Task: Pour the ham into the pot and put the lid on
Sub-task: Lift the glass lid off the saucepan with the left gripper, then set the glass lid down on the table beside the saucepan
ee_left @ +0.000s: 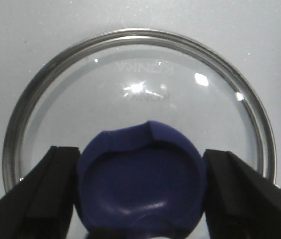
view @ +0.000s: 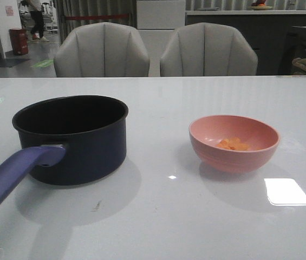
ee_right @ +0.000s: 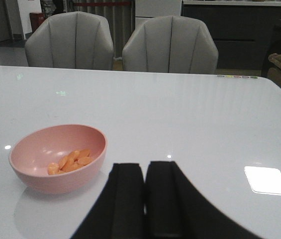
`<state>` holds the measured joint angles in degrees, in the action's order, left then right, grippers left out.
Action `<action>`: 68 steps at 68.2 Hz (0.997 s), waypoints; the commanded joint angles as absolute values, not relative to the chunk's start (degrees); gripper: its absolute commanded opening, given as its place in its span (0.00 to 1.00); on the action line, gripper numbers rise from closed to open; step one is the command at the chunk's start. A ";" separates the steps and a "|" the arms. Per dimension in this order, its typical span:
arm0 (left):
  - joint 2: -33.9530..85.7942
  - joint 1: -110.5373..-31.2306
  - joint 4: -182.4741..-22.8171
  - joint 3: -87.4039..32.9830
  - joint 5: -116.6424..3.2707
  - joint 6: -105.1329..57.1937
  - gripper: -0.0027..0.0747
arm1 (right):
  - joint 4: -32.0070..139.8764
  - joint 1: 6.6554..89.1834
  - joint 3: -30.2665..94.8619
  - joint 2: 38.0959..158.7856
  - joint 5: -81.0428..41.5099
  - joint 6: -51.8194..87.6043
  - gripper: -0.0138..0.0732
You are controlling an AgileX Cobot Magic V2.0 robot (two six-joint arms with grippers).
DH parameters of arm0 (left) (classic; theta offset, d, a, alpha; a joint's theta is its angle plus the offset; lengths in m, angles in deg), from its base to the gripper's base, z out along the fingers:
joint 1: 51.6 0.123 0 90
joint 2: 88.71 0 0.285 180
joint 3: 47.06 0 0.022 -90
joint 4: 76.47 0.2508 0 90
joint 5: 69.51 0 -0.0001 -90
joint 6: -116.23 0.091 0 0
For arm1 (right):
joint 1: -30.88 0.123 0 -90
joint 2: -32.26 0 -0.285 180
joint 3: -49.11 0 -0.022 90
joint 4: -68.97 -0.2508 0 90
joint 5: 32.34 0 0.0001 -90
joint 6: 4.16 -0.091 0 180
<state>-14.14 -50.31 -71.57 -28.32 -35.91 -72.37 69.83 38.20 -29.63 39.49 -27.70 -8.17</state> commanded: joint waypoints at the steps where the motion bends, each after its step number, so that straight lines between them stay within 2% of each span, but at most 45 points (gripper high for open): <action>1: -12.21 -50.26 -71.94 -29.60 -37.69 -72.44 0.54 | 70.38 38.00 -29.34 38.29 -32.74 -8.28 0.33; 9: -12.59 -50.26 -72.16 -29.60 -37.31 -72.44 0.70 | 70.38 38.00 -29.34 38.29 -32.74 -8.28 0.33; 15: -12.69 -50.26 -72.16 -29.60 -37.19 -72.44 0.78 | 70.38 38.00 -29.34 38.29 -32.74 -8.28 0.33; 36: -9.66 -50.26 -72.19 -33.89 -32.89 -72.39 0.77 | 70.38 38.00 -29.34 38.29 -32.74 -8.28 0.33; 50: 0.41 -52.79 -72.19 -33.61 -33.23 -71.99 0.77 | 70.38 38.00 -29.34 38.29 -32.74 -8.28 0.33; 68: 16.44 -59.68 -72.19 -29.23 -35.13 -71.99 0.77 | 70.38 38.00 -29.34 38.29 -32.74 -8.28 0.33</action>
